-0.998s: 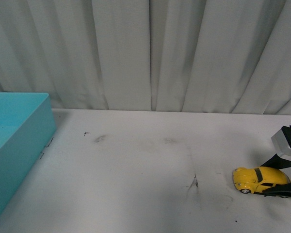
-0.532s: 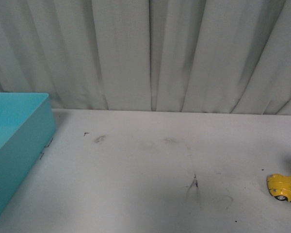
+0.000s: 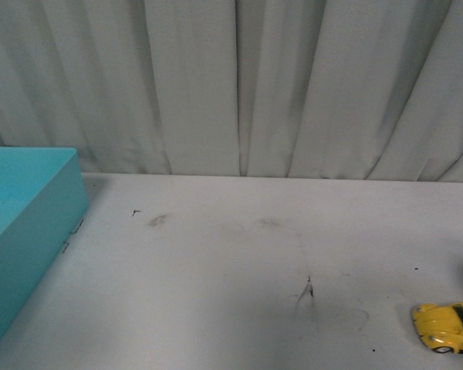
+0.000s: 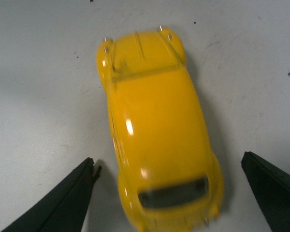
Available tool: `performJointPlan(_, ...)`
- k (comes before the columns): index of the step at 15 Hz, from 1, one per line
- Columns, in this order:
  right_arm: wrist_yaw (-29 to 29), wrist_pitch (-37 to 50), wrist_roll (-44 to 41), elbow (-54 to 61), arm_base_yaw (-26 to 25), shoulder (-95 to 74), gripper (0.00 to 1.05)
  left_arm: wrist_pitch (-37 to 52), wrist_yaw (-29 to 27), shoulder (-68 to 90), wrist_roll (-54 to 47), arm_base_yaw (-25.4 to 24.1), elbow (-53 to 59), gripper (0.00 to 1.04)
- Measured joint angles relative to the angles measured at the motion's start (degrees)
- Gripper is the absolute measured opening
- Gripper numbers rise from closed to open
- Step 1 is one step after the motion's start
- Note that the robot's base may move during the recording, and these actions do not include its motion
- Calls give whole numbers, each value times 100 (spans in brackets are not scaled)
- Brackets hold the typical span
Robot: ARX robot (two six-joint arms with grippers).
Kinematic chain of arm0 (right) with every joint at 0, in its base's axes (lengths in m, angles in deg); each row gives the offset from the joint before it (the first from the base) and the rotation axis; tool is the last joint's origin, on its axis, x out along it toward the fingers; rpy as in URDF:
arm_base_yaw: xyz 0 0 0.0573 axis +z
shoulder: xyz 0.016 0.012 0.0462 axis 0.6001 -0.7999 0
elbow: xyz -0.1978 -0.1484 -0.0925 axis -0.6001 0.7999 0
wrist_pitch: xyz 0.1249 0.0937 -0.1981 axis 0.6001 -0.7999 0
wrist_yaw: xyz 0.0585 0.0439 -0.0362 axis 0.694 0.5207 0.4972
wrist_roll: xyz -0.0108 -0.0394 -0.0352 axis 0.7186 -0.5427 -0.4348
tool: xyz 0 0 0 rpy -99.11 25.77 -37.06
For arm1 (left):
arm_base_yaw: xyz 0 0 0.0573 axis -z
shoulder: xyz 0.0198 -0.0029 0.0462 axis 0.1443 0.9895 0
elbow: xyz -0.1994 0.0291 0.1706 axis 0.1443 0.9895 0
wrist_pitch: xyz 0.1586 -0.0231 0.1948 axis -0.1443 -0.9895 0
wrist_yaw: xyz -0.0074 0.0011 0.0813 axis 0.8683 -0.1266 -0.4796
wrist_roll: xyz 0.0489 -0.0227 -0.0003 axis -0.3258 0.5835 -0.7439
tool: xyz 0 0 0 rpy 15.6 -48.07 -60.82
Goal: Wind up and store yellow beetle toy
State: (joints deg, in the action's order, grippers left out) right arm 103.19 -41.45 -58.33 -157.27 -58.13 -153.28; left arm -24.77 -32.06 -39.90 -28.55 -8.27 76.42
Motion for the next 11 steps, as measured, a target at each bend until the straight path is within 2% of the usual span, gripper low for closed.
performJointPlan(1, 2, -4, -9, 0, 20, 0, 100, 0, 0, 0, 0, 0, 0, 98)
performJointPlan(9, 11, -44, -13, -17, 26, 7, 98, 0, 0, 0, 0, 0, 0, 98)
performJointPlan(11, 105, -361, -59, -140, 68, 7, 98, 0, 0, 0, 0, 0, 0, 98)
